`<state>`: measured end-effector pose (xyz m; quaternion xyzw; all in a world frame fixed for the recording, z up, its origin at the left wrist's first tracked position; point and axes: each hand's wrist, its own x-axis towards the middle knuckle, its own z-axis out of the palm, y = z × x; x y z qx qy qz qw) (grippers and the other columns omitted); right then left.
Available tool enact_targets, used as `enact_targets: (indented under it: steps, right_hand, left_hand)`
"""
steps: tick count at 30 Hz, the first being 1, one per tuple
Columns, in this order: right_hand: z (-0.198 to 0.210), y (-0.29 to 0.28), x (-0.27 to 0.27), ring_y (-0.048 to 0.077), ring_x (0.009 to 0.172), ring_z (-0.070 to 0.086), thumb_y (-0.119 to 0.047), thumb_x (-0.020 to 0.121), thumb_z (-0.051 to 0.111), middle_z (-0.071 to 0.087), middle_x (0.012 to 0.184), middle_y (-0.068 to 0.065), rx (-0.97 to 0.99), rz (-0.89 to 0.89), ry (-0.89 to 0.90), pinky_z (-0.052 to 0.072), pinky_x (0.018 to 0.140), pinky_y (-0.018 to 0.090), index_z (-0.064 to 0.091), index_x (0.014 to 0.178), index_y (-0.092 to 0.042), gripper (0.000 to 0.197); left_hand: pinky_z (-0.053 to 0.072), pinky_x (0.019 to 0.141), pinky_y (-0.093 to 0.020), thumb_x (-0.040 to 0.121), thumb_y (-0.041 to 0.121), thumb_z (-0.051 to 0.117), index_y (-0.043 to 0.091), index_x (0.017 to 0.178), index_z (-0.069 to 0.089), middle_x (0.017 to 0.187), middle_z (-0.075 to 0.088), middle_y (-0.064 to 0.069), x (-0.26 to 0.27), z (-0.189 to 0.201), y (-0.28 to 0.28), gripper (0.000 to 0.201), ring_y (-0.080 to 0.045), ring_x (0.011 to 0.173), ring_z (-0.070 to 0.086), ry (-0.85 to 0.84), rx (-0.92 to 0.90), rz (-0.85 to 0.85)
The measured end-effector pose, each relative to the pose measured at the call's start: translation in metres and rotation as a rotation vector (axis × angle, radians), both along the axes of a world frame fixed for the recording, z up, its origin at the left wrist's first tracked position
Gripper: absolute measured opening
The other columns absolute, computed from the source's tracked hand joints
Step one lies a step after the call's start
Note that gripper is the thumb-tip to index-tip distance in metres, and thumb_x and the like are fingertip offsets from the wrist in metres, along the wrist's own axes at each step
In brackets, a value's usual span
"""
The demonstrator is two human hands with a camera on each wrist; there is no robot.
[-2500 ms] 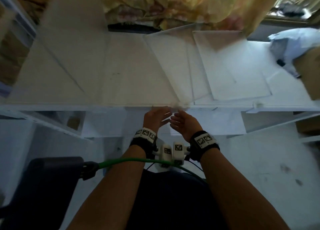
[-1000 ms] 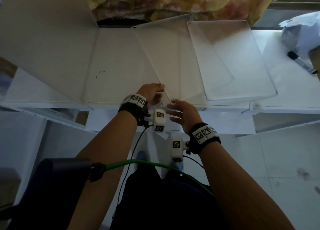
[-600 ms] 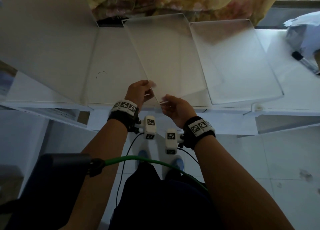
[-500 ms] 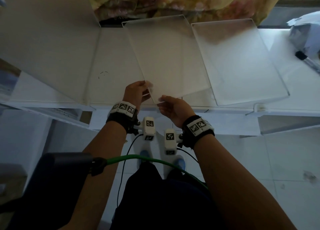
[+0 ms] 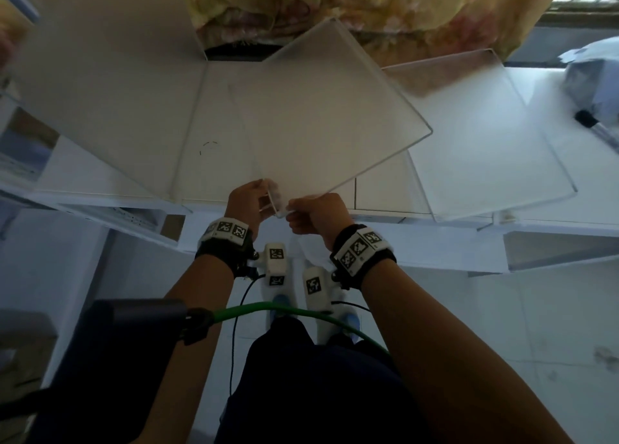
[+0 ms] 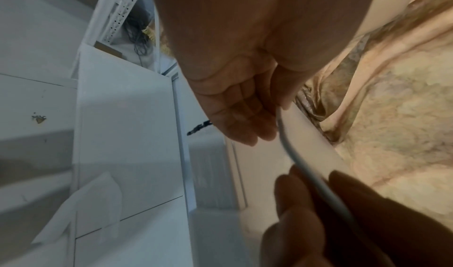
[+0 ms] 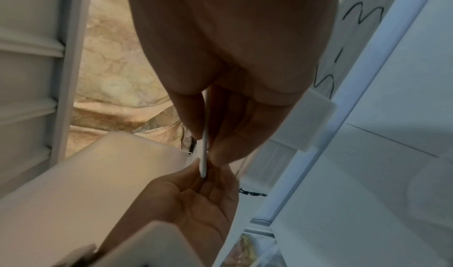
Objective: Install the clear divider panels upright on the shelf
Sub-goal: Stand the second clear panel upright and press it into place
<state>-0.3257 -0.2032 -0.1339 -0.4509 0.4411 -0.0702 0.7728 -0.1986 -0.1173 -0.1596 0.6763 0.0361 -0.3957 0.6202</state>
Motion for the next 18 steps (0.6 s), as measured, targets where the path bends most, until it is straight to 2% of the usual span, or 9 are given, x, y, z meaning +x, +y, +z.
enact_targets:
  steps: [4,6,8,9,11,13,14,16,18]
  right_hand:
    - [-0.002,-0.005,-0.011,0.024,0.053,0.060,-0.001,0.084,0.066,0.065,0.068,0.021,-0.153,-0.090,-0.027,0.055,0.054,0.029,0.067,0.086,0.014,0.015]
    - [-0.003,-0.004,-0.017,0.022,0.053,0.060,-0.002,0.085,0.065,0.064,0.066,0.020,-0.244,-0.120,-0.033,0.053,0.054,0.028,0.069,0.080,0.010,0.014]
    - [-0.003,-0.004,-0.024,0.021,0.052,0.060,-0.005,0.085,0.065,0.065,0.063,0.018,-0.340,-0.102,-0.011,0.053,0.053,0.028,0.070,0.075,0.006,0.015]
    - [-0.002,-0.005,-0.026,0.020,0.051,0.060,-0.006,0.084,0.065,0.066,0.061,0.018,-0.381,-0.084,0.011,0.053,0.052,0.028,0.070,0.073,0.006,0.017]
    - [0.003,-0.011,-0.031,0.019,0.047,0.058,-0.005,0.084,0.064,0.065,0.060,0.017,-0.406,-0.001,0.067,0.050,0.049,0.026,0.067,0.071,0.008,0.019]
    - [0.010,-0.019,-0.036,0.018,0.048,0.053,-0.005,0.084,0.061,0.061,0.061,0.014,-0.372,0.194,0.148,0.044,0.046,0.026,0.062,0.073,0.004,0.015]
    - [0.013,-0.023,-0.039,0.018,0.049,0.051,-0.006,0.084,0.061,0.060,0.061,0.012,-0.373,0.289,0.181,0.043,0.045,0.025,0.061,0.075,0.001,0.012]
    - [0.014,-0.030,-0.043,0.019,0.049,0.051,-0.009,0.084,0.061,0.059,0.060,0.011,-0.365,0.366,0.210,0.044,0.045,0.026,0.061,0.074,-0.002,0.012]
    - [0.012,-0.033,-0.043,0.021,0.050,0.053,-0.010,0.086,0.060,0.060,0.061,0.012,-0.326,0.360,0.231,0.047,0.046,0.027,0.062,0.076,-0.001,0.014]
  left_hand:
    - [0.059,0.073,-0.034,0.101,0.013,0.050,-0.003,0.116,0.063,0.106,0.067,-0.018,-0.010,0.003,-0.008,0.025,-0.028,0.089,0.066,-0.009,-0.017,-0.042]
    - [0.058,0.067,-0.029,0.100,0.012,0.052,-0.002,0.122,0.061,0.109,0.067,-0.016,-0.014,0.003,-0.015,0.028,-0.024,0.084,0.067,-0.056,0.044,-0.076]
    - [0.052,0.054,-0.021,0.098,0.011,0.055,0.002,0.122,0.063,0.101,0.068,-0.011,-0.017,0.002,-0.021,0.026,-0.017,0.074,0.065,-0.172,0.123,-0.136]
    - [0.049,0.053,-0.020,0.097,0.012,0.057,0.004,0.118,0.065,0.093,0.068,-0.008,-0.018,0.001,-0.024,0.024,-0.014,0.069,0.063,-0.245,0.143,-0.169]
    - [0.049,0.063,-0.024,0.095,0.016,0.062,0.009,0.103,0.071,0.078,0.066,-0.003,-0.022,0.001,-0.027,0.014,-0.015,0.066,0.058,-0.370,0.161,-0.225]
    - [0.050,0.074,-0.031,0.094,0.022,0.064,0.007,0.090,0.073,0.077,0.065,-0.007,-0.027,0.001,-0.028,0.017,-0.017,0.070,0.055,-0.456,0.178,-0.276]
    - [0.051,0.075,-0.032,0.094,0.024,0.064,0.004,0.089,0.074,0.079,0.066,-0.009,-0.030,0.001,-0.028,0.023,-0.018,0.072,0.055,-0.494,0.185,-0.303]
    - [0.051,0.073,-0.031,0.094,0.027,0.063,0.003,0.086,0.074,0.078,0.067,-0.011,-0.033,0.002,-0.030,0.027,-0.017,0.070,0.055,-0.563,0.186,-0.350]
    - [0.046,0.068,-0.029,0.095,0.023,0.060,0.012,0.071,0.069,0.069,0.064,-0.006,-0.034,0.003,-0.033,0.027,-0.014,0.064,0.053,-0.656,0.203,-0.421]
